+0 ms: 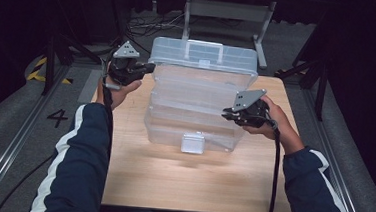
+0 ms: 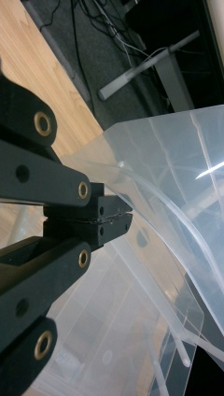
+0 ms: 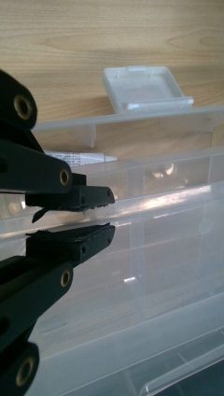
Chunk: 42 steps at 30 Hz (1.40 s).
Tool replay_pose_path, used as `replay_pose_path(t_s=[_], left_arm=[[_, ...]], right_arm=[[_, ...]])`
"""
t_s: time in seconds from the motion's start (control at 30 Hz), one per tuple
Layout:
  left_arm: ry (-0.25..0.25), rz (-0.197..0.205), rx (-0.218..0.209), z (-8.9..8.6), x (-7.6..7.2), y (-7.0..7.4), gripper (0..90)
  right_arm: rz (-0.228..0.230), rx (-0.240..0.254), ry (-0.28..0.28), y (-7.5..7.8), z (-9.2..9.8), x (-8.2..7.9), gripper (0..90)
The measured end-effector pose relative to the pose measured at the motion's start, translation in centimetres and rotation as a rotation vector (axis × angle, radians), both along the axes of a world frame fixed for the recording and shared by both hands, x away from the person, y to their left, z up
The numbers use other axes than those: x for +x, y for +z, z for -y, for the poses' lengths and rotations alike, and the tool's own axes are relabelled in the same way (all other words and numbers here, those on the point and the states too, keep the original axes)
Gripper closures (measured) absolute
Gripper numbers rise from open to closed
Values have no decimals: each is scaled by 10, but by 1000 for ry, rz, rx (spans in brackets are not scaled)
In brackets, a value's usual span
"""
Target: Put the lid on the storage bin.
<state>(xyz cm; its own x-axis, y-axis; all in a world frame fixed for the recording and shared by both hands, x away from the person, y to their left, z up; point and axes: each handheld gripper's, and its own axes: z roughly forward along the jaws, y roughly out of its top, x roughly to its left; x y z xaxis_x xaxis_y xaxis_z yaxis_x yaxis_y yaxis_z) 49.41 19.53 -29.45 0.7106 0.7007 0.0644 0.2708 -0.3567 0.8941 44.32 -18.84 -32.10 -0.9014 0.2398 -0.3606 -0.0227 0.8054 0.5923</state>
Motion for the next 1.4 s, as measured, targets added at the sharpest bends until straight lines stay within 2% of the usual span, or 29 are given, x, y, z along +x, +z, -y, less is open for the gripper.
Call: replay_pose_path(t_s=[0.2, 0.97, 1.33, 1.4], left_arm=[[-13, -15, -11, -2, -3, -2, 900], [-48, -18, -25, -8, -16, -9, 900], [-65, -19, -46, -10, -24, -14, 900], [-72, -17, -38, -11, -25, -15, 900]], right_arm=[[-7, -1, -8, -1, 2, -1, 800], [-13, -24, -31, -4, 6, -7, 780], [-14, 0, -54, -7, 15, -11, 767], [-15, 6, -53, -7, 17, -12, 767]])
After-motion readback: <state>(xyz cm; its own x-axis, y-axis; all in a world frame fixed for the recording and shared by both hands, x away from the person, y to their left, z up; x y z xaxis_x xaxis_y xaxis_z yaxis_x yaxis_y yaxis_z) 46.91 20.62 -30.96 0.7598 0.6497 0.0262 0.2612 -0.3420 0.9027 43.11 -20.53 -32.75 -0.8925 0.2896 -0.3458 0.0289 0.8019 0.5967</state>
